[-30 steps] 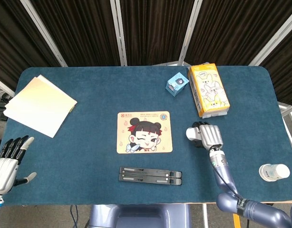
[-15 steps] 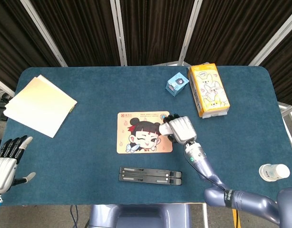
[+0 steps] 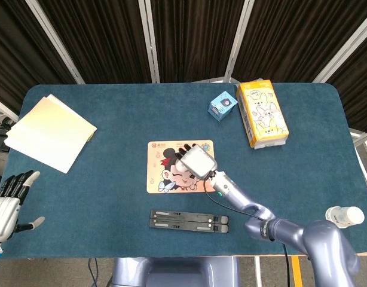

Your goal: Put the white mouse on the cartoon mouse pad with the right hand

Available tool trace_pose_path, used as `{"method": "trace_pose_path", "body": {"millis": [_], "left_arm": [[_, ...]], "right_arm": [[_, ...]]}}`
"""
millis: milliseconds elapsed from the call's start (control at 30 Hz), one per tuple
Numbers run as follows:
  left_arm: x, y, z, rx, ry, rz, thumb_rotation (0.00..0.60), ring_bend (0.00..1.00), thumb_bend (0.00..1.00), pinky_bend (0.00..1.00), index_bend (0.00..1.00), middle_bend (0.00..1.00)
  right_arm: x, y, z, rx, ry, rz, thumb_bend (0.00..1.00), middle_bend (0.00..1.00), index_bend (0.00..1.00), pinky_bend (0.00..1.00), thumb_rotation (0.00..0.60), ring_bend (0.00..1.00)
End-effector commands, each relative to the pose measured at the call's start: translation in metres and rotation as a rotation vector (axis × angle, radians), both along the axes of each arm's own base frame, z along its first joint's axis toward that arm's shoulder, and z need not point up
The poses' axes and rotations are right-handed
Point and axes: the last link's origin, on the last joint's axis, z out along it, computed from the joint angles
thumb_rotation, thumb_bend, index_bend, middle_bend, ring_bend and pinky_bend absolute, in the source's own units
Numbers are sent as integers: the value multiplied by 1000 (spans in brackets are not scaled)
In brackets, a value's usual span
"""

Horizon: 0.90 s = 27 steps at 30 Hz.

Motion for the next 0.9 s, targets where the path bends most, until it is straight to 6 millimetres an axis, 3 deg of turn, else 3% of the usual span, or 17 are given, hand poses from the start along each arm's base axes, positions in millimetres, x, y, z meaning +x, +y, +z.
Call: {"method": "trace_pose_path", "body": {"millis": [33,400,900], "left_arm": [[0,1,0,-3,-5,5,600,0,91,0,0,0],[0,2,-1,-1,2,7,600,0,90,0,0,0],[1,2,-1,-3,1,6,600,0,93,0,0,0]], "right_arm": [[11,8,-25,96,41,121,296,569,586,577,600,393],[12,12,-40,180,72,330,294,569,590,581,600,393],[17,2,-38,162,183,457,291,569,590,581,600,393]]}}
